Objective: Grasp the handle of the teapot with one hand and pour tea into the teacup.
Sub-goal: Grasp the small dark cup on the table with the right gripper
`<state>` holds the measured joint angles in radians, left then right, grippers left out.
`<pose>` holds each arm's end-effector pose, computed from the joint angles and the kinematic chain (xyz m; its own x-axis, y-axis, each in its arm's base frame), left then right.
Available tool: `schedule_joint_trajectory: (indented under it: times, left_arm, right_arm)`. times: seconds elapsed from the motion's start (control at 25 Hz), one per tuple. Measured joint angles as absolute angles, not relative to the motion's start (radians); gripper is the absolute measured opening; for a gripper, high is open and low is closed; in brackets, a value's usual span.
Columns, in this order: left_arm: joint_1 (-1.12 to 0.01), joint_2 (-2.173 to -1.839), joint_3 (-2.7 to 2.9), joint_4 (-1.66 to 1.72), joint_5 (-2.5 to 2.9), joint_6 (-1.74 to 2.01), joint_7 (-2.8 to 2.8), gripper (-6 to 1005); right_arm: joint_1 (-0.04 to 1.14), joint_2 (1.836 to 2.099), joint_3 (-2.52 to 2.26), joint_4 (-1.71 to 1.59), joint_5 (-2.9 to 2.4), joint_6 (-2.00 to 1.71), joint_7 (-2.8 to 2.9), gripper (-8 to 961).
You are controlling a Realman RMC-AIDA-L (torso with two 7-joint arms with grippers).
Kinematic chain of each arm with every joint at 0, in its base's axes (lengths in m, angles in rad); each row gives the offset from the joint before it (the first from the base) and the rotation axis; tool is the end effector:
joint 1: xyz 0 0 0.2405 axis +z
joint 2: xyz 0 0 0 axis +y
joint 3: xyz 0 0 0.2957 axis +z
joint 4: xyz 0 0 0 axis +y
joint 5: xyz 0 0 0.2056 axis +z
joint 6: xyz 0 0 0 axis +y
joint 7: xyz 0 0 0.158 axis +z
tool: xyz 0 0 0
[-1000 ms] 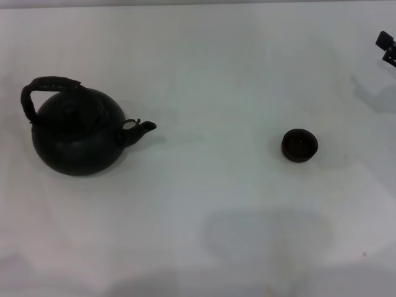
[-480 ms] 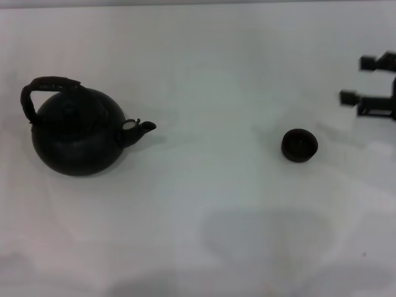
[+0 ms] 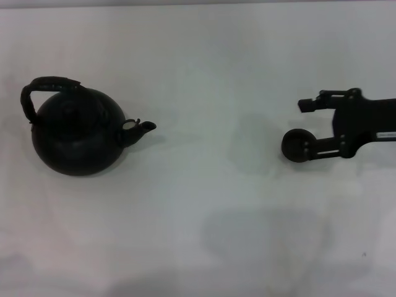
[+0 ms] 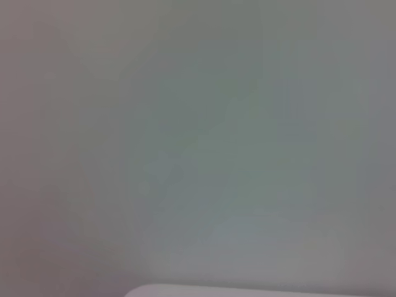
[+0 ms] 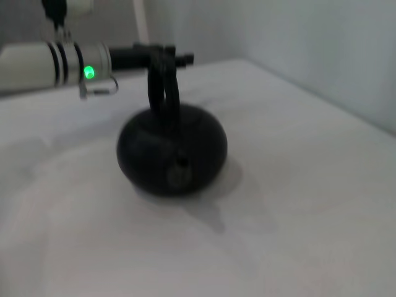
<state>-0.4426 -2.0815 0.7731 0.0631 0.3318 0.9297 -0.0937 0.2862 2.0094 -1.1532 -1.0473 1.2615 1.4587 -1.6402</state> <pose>-0.4403 0.3483 0.0146 0.7129 0.1645 0.6817 0.6403 0.2435 -0.7285 0.3012 0.3133 -0.0116 0.9328 -0.2516 -0.2579 -0.3123 -0.9216 -0.2304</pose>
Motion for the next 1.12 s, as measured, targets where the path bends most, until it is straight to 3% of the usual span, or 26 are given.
schedule_joint_trajectory:
  times: [0.4,1.12]
  left_arm:
    - [-0.433,-2.08,0.773,0.063,0.331,0.93,-0.095,698]
    - [-0.441,-2.075,0.769,0.07,0.331,0.924,-0.093,698]
  right_arm:
    - [0.295,2.009,-1.347,-1.027,1.246,1.224,-1.641,854]
    - [0.333,2.006,-1.323,-0.966,1.15,1.2,-1.583,853]
